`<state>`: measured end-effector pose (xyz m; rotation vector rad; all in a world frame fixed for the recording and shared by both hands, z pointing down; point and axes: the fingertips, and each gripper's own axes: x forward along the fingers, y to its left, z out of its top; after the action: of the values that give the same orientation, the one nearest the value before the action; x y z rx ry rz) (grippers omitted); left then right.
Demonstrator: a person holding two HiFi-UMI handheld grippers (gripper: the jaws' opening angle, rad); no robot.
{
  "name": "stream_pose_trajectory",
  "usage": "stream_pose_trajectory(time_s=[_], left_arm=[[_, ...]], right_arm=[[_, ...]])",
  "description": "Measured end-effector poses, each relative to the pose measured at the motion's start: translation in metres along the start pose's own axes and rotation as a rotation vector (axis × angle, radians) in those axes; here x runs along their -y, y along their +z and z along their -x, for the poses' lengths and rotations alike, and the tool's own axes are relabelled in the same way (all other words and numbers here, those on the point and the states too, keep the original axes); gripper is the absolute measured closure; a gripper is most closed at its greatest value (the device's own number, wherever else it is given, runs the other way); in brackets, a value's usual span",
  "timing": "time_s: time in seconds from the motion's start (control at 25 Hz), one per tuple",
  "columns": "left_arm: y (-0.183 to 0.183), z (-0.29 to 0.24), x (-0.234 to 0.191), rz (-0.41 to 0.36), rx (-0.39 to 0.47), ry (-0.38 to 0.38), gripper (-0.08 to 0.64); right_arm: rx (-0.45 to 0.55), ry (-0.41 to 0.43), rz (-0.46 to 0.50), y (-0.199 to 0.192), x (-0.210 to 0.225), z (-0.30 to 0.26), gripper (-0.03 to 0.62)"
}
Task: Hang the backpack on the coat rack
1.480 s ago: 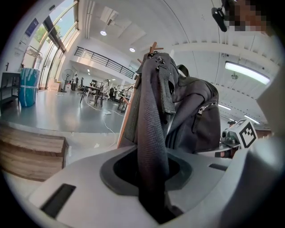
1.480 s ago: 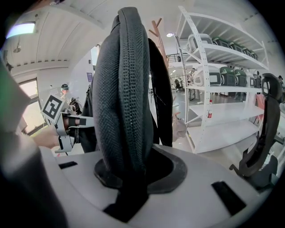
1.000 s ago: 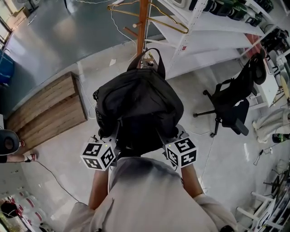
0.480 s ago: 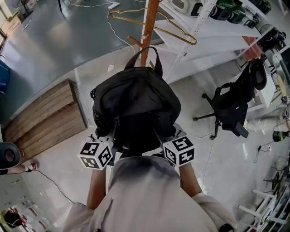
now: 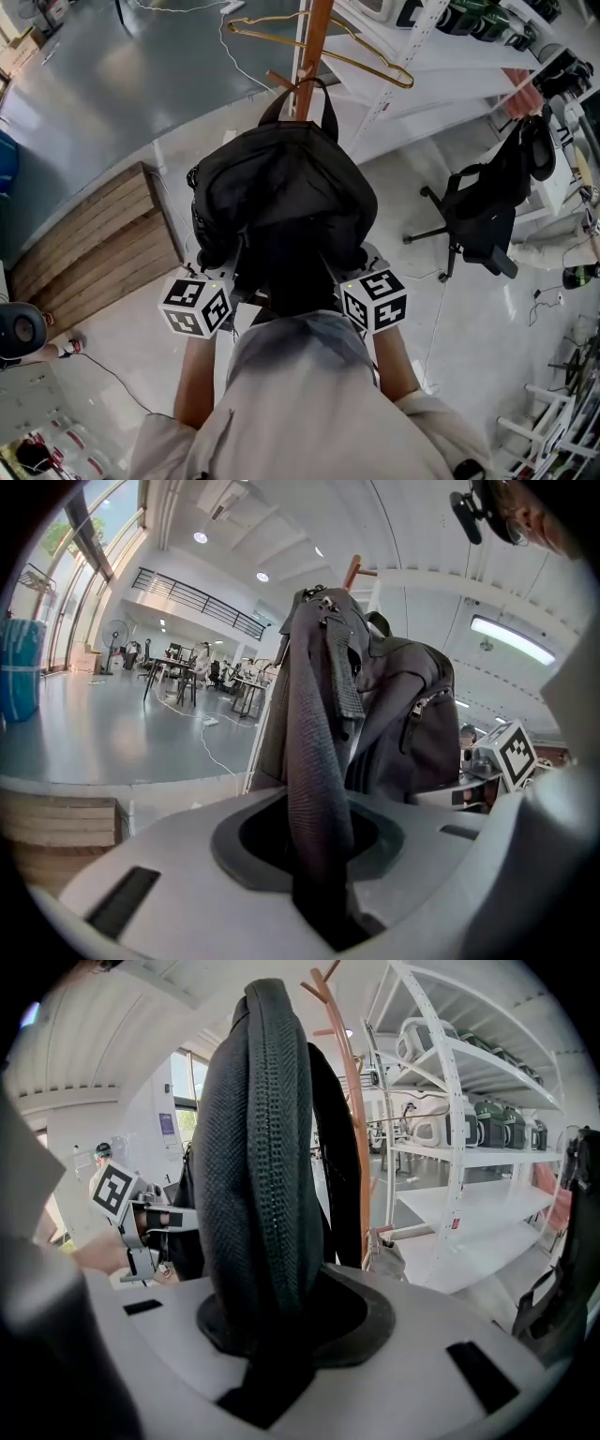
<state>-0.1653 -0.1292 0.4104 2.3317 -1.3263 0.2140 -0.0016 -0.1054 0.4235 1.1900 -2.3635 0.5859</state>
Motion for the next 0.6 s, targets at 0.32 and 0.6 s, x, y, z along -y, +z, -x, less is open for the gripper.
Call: stream_pose_trajectory(time_s=[0.32, 0.6], left_arm=[[0.006, -0.008, -0.007, 0.004, -0.004, 0.013, 0.476], [0.012, -0.019, -0.010, -0.015, -0.009, 0.039, 0.476]], right_arm=[[0.003, 0.010, 0.001, 0.007, 0.006, -0.010, 0.492], [0.002, 0.028, -0.012, 0.013, 0.016, -0.018, 0.491]])
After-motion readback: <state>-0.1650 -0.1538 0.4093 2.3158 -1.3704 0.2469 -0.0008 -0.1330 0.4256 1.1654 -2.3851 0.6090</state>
